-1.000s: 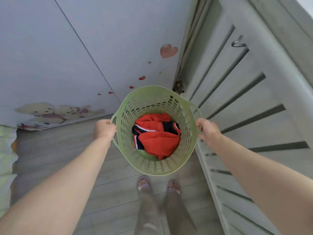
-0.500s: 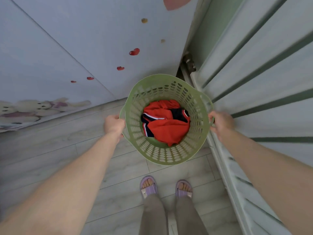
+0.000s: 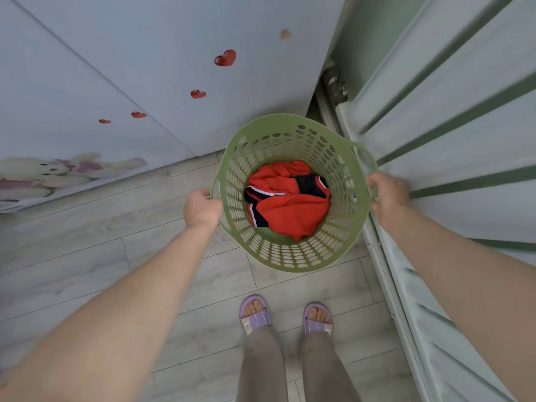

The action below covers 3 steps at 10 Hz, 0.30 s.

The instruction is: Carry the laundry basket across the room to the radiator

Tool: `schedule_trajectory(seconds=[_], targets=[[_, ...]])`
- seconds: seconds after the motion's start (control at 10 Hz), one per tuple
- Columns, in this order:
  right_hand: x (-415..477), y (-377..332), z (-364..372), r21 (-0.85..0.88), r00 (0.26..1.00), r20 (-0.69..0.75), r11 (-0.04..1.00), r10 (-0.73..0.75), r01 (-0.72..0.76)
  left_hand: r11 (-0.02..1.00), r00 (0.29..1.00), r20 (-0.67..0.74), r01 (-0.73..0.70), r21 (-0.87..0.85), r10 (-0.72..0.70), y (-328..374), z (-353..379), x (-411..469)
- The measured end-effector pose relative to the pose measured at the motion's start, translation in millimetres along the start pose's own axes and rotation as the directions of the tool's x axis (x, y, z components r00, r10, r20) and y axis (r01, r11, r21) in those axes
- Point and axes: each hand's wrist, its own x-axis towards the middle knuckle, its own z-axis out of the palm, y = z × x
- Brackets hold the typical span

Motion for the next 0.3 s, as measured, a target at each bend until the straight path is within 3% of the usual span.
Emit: schedule_trajectory(seconds=[0.3], targets=[[-11, 6, -12, -0.285, 0.988, 0.093, 0.948, -0.122, 0.144, 0.990, 0.996, -0.030, -0.074, 0.119, 0.078, 0, -5, -18]])
